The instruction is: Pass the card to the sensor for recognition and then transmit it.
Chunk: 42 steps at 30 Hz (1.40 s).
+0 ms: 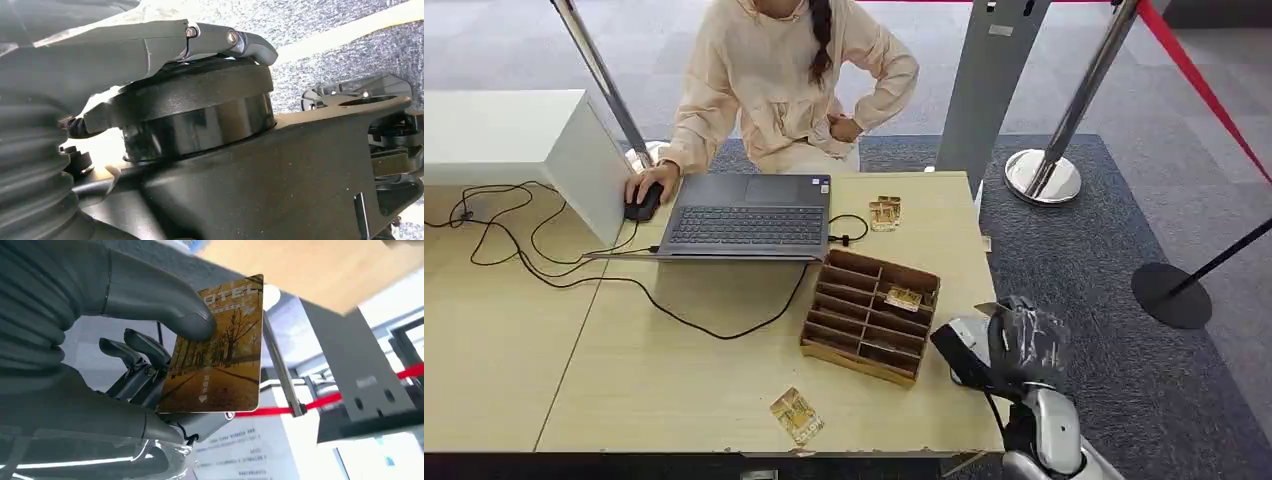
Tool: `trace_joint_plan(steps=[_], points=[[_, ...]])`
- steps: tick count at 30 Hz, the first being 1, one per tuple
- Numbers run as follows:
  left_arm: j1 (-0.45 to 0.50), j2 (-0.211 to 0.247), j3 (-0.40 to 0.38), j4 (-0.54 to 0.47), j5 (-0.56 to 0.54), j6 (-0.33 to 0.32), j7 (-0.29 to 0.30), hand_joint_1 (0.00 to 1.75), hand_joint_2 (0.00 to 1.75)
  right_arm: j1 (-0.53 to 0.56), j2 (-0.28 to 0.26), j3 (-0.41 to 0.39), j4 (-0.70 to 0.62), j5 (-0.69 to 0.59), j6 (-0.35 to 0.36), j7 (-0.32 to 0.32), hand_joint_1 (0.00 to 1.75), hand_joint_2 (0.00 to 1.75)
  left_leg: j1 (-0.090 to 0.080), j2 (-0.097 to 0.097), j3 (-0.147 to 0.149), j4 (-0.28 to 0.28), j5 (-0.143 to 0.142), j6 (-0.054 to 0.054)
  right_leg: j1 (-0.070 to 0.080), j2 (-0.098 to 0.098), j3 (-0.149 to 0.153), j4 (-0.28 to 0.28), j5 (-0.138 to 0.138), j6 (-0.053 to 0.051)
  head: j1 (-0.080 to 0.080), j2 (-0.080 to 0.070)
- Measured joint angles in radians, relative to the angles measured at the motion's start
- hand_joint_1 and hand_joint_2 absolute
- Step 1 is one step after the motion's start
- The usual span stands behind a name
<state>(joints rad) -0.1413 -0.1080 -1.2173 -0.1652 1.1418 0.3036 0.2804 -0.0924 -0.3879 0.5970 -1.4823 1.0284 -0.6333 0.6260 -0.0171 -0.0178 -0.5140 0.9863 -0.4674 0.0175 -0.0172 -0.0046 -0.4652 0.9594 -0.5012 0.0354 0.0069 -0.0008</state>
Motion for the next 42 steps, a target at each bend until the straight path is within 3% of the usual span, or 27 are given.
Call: trace_joint_plan(steps=[10, 18, 30, 42], points=[[0.000, -0.001, 0.000, 0.001, -0.008, -0.003, -0.004, 0.00, 1.75, -0.095, -0.019, -0.013, -0.265, 0.116, 0.096, 0.011, 1.75, 1.75, 0.000, 0.000, 0.000, 0.000, 0.000, 0.001, 0.000, 0.000, 0.000, 0.000, 0.000, 0.000, 0.000, 0.000], [0.000, -0.002, -0.001, 0.001, -0.021, -0.003, -0.003, 0.00, 1.75, -0.216, 0.019, 0.040, -0.320, 0.129, 0.157, -0.002, 1.75, 1.75, 0.000, -0.001, -0.001, 0.000, 0.001, 0.001, 0.000, 0.000, 0.000, 0.001, 0.000, 0.000, 0.000, 0.000], [-0.001, -0.003, -0.005, 0.001, -0.043, -0.009, -0.002, 0.00, 1.75, -0.416, 0.126, 0.179, -0.204, 0.024, 0.217, -0.027, 1.75, 1.75, 0.000, -0.002, -0.001, 0.000, 0.001, 0.001, 0.000, 0.000, 0.000, 0.001, 0.000, 0.000, 0.000, 0.000], [-0.002, -0.003, -0.006, 0.002, -0.043, -0.012, 0.000, 0.00, 1.75, -0.468, 0.214, 0.270, 0.007, -0.034, 0.201, -0.055, 1.75, 1.75, 0.000, -0.002, -0.002, 0.000, 0.001, 0.001, 0.000, 0.000, -0.001, 0.001, 0.000, 0.000, 0.000, 0.000]])
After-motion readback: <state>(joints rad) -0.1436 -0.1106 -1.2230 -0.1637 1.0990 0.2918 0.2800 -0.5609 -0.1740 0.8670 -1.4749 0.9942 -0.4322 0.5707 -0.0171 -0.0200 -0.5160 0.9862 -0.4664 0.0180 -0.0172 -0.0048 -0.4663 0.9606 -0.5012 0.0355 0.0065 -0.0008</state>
